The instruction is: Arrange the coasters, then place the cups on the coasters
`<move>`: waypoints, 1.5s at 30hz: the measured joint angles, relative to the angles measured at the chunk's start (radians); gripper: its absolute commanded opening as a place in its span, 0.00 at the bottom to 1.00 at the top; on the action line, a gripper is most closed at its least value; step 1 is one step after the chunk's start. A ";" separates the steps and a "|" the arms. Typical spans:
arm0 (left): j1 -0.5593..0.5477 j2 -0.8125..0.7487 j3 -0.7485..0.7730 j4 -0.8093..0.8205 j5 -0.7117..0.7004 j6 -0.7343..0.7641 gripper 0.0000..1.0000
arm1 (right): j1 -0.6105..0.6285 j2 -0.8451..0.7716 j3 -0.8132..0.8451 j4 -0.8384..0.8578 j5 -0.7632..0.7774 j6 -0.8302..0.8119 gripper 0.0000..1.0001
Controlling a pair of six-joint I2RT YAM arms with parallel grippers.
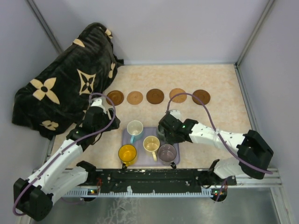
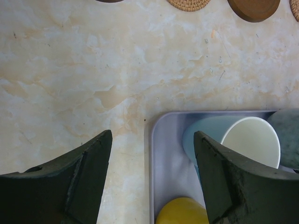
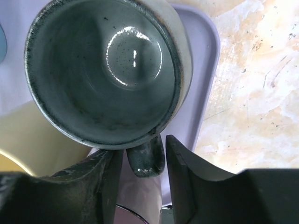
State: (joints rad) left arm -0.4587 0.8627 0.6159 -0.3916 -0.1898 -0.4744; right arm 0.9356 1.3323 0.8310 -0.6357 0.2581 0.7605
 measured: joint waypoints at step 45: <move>0.000 0.026 -0.007 0.029 -0.013 0.003 0.76 | -0.309 0.051 0.292 -0.100 0.257 -0.288 0.00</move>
State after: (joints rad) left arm -0.4587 0.8883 0.6090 -0.3630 -0.2024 -0.4709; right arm 0.6262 1.3830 1.1233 -0.7361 0.5152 0.4721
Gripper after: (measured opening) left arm 0.758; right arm 0.198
